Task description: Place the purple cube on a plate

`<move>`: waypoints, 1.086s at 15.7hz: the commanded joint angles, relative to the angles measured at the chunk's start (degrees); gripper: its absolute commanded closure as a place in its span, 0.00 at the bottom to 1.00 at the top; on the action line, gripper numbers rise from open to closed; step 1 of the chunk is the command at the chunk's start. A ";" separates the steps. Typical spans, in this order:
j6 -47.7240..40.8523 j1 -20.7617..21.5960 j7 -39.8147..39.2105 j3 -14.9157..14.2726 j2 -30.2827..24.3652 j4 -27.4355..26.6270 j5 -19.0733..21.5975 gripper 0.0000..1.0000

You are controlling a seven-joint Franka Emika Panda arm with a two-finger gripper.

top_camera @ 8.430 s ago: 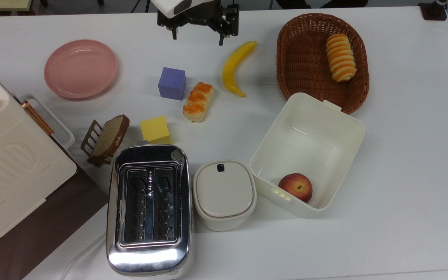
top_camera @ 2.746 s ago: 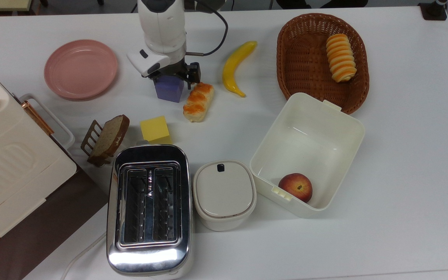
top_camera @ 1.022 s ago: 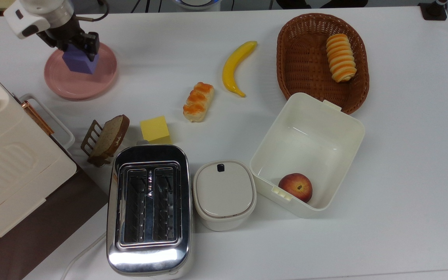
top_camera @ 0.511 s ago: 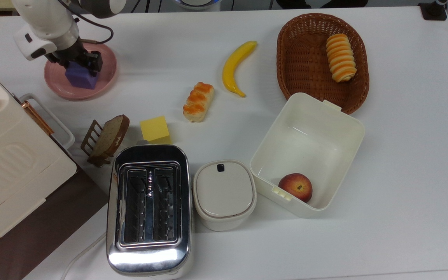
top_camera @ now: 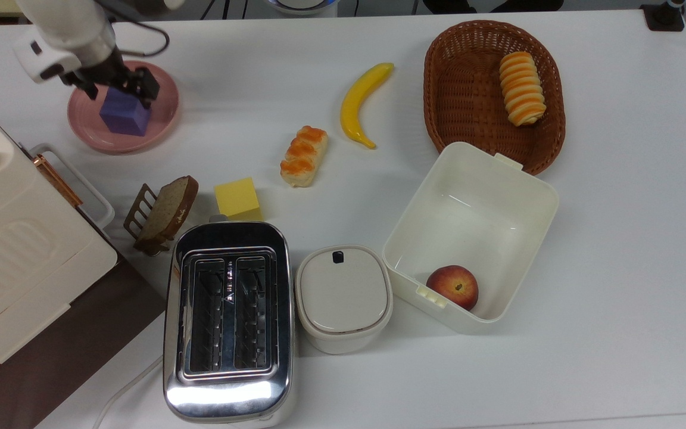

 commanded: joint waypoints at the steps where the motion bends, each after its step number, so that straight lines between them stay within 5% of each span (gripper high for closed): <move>1: -10.76 0.74 -2.89 0.09 -7.27 4.24 1.19 0.00; 9: -25.62 1.18 -0.78 4.74 -10.80 17.95 1.11 0.00; 17: -34.96 1.26 15.37 23.89 -14.49 20.34 0.49 0.00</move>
